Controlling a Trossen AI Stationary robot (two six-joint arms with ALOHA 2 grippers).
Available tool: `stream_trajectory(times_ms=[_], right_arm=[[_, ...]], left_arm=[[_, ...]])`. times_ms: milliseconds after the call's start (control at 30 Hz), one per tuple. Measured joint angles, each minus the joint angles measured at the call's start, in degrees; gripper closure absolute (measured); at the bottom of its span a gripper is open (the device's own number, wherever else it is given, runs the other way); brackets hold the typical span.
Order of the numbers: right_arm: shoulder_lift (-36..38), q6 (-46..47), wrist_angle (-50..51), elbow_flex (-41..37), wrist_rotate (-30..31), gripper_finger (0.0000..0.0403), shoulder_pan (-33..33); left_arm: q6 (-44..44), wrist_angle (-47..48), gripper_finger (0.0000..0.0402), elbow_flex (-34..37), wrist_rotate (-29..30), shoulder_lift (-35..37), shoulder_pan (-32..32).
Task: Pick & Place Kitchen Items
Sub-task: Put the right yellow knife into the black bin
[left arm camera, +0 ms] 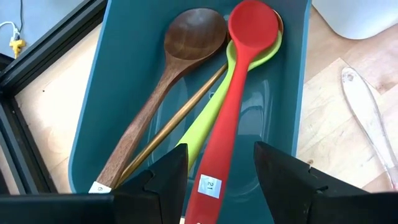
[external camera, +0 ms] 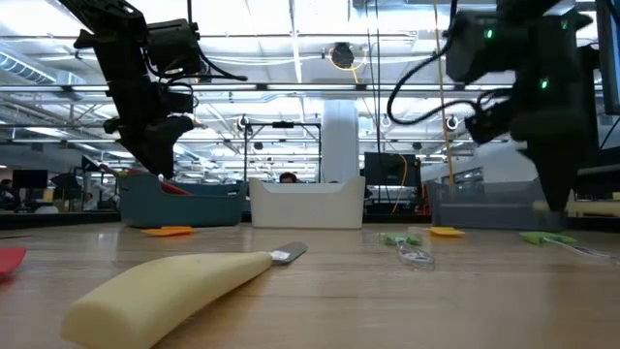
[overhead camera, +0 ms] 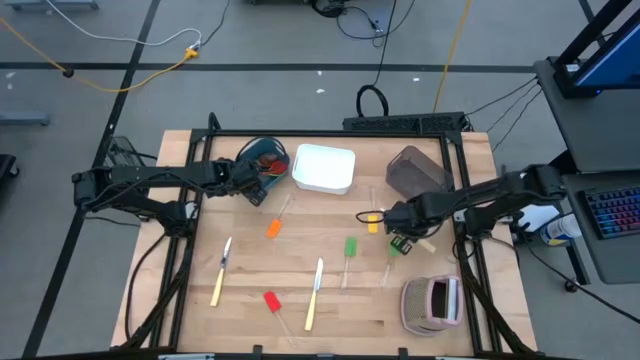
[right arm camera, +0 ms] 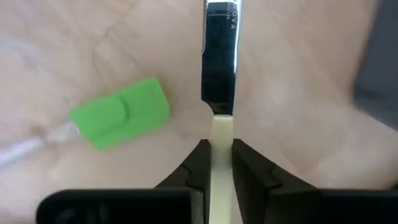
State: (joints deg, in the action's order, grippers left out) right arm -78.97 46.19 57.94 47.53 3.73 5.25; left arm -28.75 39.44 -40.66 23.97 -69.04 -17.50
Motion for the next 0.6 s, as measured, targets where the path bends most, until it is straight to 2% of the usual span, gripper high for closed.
stream_trajectory(times_ms=[200, 300, 433, 600], right_arm=[[7.2, -2.5, 6.9, 4.9, 0.1, 0.0368, -0.6], [8.8, -3.6, 12.8, 8.6, 2.3, 0.0368, -2.3], [8.6, -8.3, 21.8, 13.9, 6.7, 0.0369, -7.4], [6.7, -17.8, 25.4, 17.9, 8.3, 0.0368, -18.0]], left_arm=[[-0.1, -0.6, 0.0215, 0.0, 0.0, 0.0, 0.0], [0.0, -0.8, 0.0215, 0.0, 0.0, 0.0, 0.0], [0.0, -1.9, 0.0215, 0.0, 0.0, 0.0, 0.0], [1.3, -5.4, 0.0215, 0.0, 0.0, 0.0, 0.0]])
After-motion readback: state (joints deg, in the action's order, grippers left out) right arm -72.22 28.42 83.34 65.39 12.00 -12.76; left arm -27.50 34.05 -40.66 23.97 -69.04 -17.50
